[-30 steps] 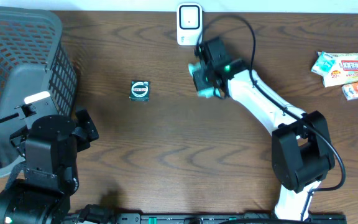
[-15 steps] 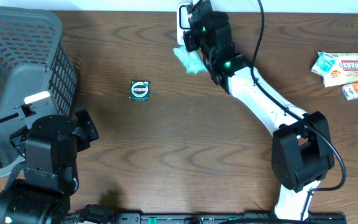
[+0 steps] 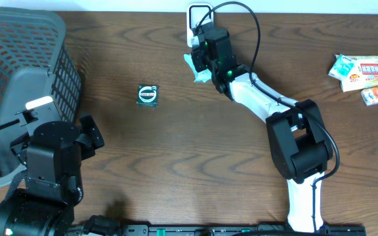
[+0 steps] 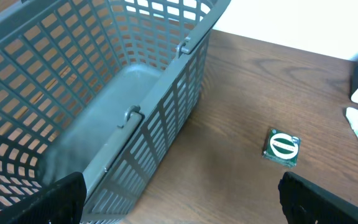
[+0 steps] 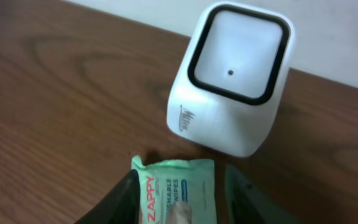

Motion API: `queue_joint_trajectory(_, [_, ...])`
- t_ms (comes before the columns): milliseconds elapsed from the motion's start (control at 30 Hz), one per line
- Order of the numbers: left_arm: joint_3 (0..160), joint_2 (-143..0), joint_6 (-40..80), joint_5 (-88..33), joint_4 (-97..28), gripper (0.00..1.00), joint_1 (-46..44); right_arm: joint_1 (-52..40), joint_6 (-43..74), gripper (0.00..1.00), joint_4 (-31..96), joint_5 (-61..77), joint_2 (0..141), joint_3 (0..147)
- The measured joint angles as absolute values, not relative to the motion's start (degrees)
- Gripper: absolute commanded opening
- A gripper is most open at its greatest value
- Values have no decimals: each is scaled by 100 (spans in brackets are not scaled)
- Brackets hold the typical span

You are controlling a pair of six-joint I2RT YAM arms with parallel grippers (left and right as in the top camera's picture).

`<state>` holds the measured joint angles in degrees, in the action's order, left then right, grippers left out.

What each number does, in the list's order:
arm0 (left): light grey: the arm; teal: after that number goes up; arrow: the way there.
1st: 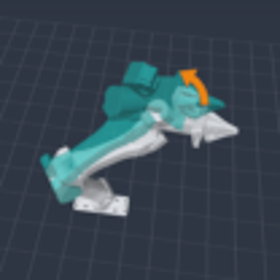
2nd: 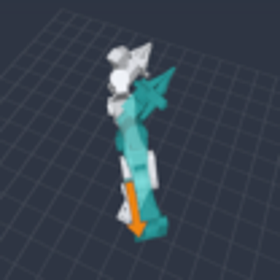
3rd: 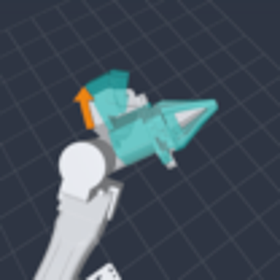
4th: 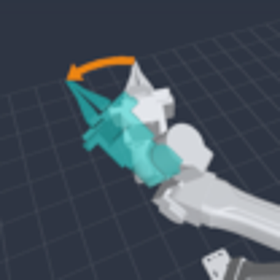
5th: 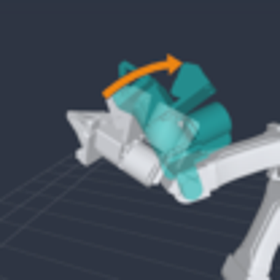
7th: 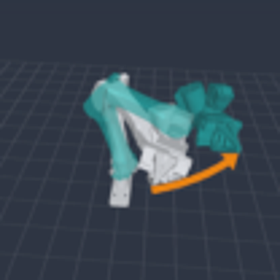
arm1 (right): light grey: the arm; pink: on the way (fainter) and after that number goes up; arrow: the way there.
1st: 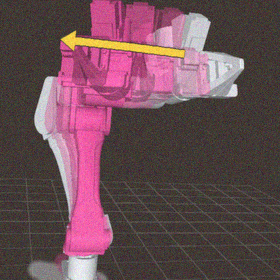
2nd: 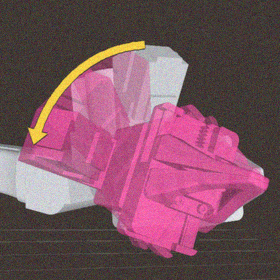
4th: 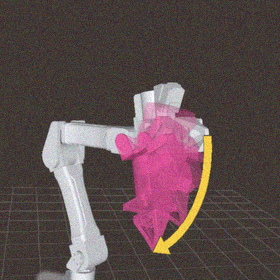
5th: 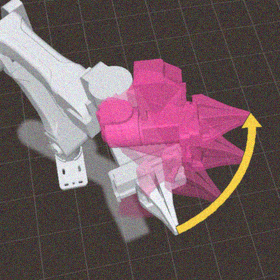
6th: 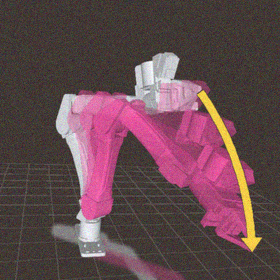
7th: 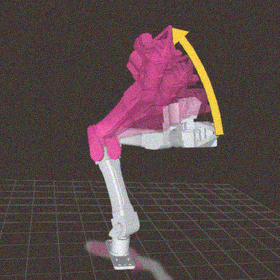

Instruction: Scan the item barcode

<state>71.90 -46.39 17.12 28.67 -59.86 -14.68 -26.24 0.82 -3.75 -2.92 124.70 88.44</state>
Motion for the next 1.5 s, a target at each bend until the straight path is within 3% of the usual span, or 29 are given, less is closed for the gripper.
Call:
queue_joint_trajectory(333, [7190, -4639, 1712, 2864, -5986, 98, -1468, -2355, 373, 44, 1951, 436, 12490, 9837])
queue_joint_trajectory(667, [7190, -4639, 1715, 2867, -5986, 98, -1468, -2112, 419, 42, 2731, 805, 12540, 11207])
queue_joint_trajectory(733, [7190, -4639, 1712, 2867, -5986, 98, -1468, -2134, 419, 45, 2836, 843, 12674, 11227])
queue_joint_trajectory(933, [7190, -4639, 1715, 2864, -5986, 98, -1468, -2226, 482, 63, 2921, 974, 13480, 11231])
queue_joint_trajectory(1033, [7190, -4639, 1712, 2867, -5986, 98, -1468, -2305, 482, 66, 2956, 1041, 13738, 11187])
queue_joint_trajectory(1233, [7190, -4639, 1712, 2867, -5986, 98, -1468, -2508, 467, 56, 2978, 1031, 13773, 11181])
queue_joint_trajectory(1433, [7190, -4639, 1715, 2867, -5986, 98, -1468, -2670, 473, 54, 3264, 370, 13773, 11181])
queue_joint_trajectory(1500, [7190, -4639, 1712, 2867, -5986, 98, -1468, -2700, 436, 47, 3323, 167, 13775, 11181])
